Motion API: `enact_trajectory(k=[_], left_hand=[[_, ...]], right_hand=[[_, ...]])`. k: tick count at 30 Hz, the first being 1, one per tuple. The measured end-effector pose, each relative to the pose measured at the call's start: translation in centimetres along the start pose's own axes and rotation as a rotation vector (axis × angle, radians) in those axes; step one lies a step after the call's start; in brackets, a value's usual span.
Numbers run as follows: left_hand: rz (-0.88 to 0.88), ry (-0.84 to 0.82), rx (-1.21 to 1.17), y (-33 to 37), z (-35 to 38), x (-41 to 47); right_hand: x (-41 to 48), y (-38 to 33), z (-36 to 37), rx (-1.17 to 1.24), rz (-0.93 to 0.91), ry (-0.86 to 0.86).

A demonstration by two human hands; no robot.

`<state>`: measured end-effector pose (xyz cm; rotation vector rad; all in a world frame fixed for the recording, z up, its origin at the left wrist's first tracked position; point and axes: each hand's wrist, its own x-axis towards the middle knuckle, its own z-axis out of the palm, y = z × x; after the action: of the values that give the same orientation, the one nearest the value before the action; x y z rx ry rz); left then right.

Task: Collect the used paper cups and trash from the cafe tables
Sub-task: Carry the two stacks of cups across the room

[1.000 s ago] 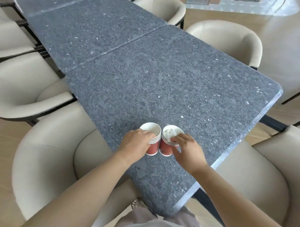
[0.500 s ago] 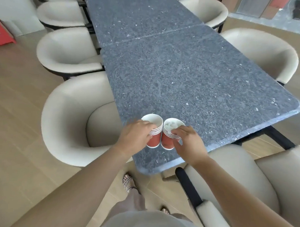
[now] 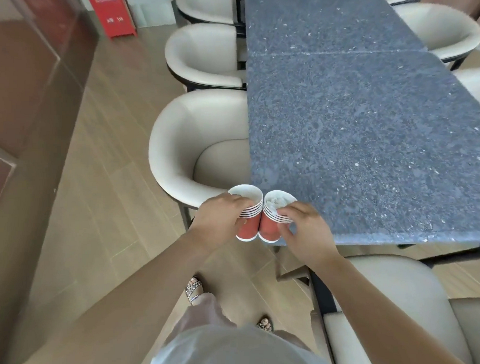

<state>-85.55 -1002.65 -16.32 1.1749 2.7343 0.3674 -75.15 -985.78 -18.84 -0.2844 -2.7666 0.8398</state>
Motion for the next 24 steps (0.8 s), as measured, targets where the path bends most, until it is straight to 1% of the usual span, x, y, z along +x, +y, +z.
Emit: enact_trajectory(k=[3,7,11,15,18,24], left_hand=[[-0.030,-0.029,-0.008,-1.2,-0.2,-1.1],[-0.070,0.017,-0.047,-3.5,-0.8,-2.3],[-0.102,0.056,-0.090,-7.2,-1.8,-4.0],[-0.115,0.052,-0.065,-12.6,-3.1,-5.8],[-0.139,0.077,-0.047,-17.3,-4.5,-7.4],[-0.210,0.134,-0.057,-26.8,-7.9,-10.6]], right_hand=[[0.2,-1.1,0.7,-0.009,-0.017,-0.037],[1.0,-3.2,1.6,-0.034,-0.062,-0.036],[2.6,-6.4,4.2,-0.027,-0.118,-0.056],[4.6,-10.7,8.0,-0.005,-0.110,-0.061],[6.4,-14.6,10.8,0.006,-0.158,-0.100],[10.4,-23.0,16.8,0.009,-0.189,-0.140]])
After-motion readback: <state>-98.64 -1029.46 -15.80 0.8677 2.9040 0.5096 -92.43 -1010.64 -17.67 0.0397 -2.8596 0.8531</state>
